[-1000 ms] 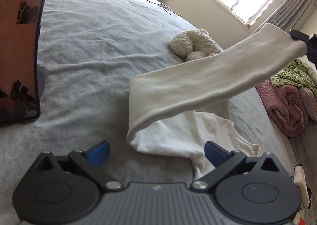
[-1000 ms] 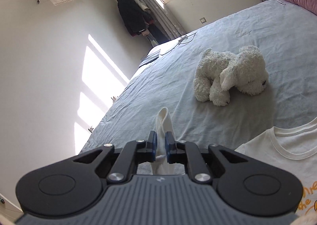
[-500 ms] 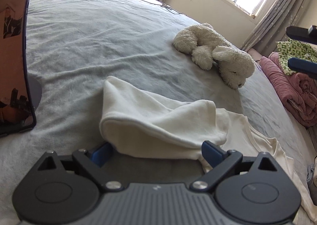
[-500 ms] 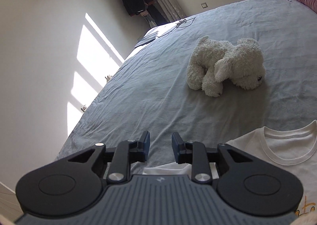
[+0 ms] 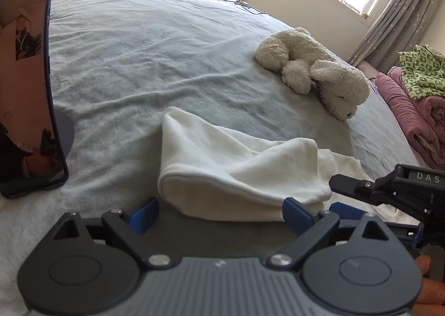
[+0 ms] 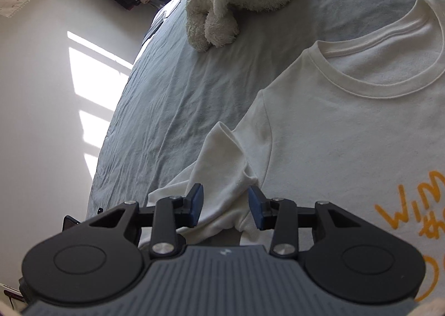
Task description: Fold clothes
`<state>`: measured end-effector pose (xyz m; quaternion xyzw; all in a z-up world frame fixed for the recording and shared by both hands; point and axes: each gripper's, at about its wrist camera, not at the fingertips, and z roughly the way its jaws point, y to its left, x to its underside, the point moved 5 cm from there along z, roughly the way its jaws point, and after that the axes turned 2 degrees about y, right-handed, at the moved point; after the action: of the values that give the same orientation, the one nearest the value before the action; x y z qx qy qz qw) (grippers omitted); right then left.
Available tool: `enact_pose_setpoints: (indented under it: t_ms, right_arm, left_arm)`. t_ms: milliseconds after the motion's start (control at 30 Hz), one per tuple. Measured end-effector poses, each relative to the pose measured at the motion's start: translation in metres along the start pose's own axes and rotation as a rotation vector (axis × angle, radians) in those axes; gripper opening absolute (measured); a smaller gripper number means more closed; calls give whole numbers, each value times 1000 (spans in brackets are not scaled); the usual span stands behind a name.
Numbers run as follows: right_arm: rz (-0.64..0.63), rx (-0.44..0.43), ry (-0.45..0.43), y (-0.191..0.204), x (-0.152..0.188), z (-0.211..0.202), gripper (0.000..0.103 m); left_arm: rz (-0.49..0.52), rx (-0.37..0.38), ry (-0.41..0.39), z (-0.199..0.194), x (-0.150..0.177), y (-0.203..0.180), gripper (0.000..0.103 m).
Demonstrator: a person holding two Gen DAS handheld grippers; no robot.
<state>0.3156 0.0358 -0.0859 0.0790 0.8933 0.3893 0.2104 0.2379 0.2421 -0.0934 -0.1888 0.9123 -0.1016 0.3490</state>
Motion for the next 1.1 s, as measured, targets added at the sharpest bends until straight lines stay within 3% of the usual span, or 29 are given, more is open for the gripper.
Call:
enact_pose_setpoints:
  t_ms: [167, 233, 333, 733, 867, 1100]
  right_arm:
    - [24, -13, -10, -3, 0, 16, 31]
    - [12, 5, -30, -4, 1, 21, 17]
    - [-3, -5, -84, -5, 1, 18, 10]
    - [-242, -45, -381, 10, -29, -65, 10]
    - [-286, -17, -460, 5, -42, -95, 10]
    - [-337, 81, -587, -37, -46, -151, 10]
  left_arm:
    - [-1, -8, -2, 2, -2, -1, 96]
    - [-4, -8, -2, 2, -2, -1, 96]
    - [-4, -8, -4, 2, -2, -1, 96]
    - [90, 11, -45, 8, 5, -32, 96]
    - [153, 34, -75, 14, 12, -53, 96]
    - [322, -36, -84, 25, 31, -79, 96]
